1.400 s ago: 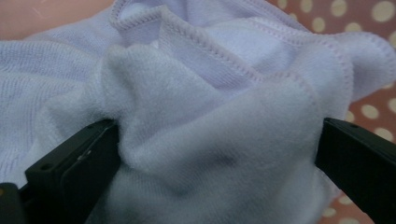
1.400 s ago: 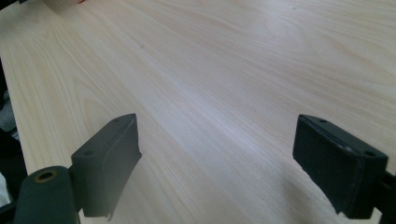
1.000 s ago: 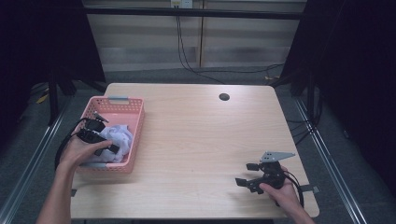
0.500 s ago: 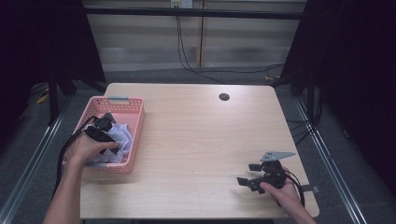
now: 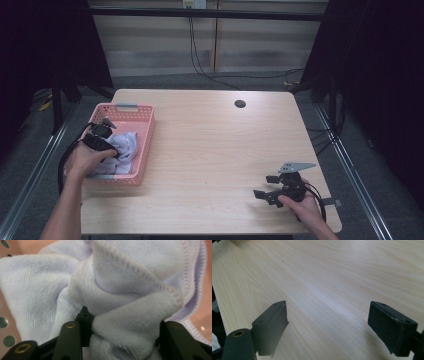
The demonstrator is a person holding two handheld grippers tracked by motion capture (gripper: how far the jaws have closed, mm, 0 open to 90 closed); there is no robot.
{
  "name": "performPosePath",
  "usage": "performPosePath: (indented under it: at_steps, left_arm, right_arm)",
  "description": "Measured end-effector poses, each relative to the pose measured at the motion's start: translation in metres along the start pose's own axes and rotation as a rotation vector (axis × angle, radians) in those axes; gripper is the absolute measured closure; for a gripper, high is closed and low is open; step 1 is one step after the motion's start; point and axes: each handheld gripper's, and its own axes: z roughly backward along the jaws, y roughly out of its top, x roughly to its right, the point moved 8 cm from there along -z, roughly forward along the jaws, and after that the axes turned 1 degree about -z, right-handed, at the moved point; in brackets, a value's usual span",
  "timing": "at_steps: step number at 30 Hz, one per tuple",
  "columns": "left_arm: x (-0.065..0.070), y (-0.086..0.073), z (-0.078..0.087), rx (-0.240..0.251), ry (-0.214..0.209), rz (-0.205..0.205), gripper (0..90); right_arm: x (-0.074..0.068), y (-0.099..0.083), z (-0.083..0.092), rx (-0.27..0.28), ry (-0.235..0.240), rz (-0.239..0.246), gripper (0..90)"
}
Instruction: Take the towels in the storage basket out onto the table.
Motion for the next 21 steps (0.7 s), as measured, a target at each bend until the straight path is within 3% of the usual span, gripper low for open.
performPosePath:
  at_steps: [11, 18, 21]
  left_arm:
    - [-0.012, -0.007, 0.025, 0.203, -0.135, 0.090, 57.9]
    - [-0.011, -0.002, 0.058, 0.344, -0.225, 0.102, 57.8]
    - [-0.010, 0.000, 0.065, 0.387, -0.241, 0.104, 57.8]
  right_arm:
    - [-0.001, 0.000, -0.001, -0.005, 0.010, -0.013, 16.1]
    - [0.000, 0.000, 0.002, 0.003, 0.011, -0.018, 16.1]
    - [-0.001, 0.000, 0.002, 0.004, 0.012, -0.019, 16.1]
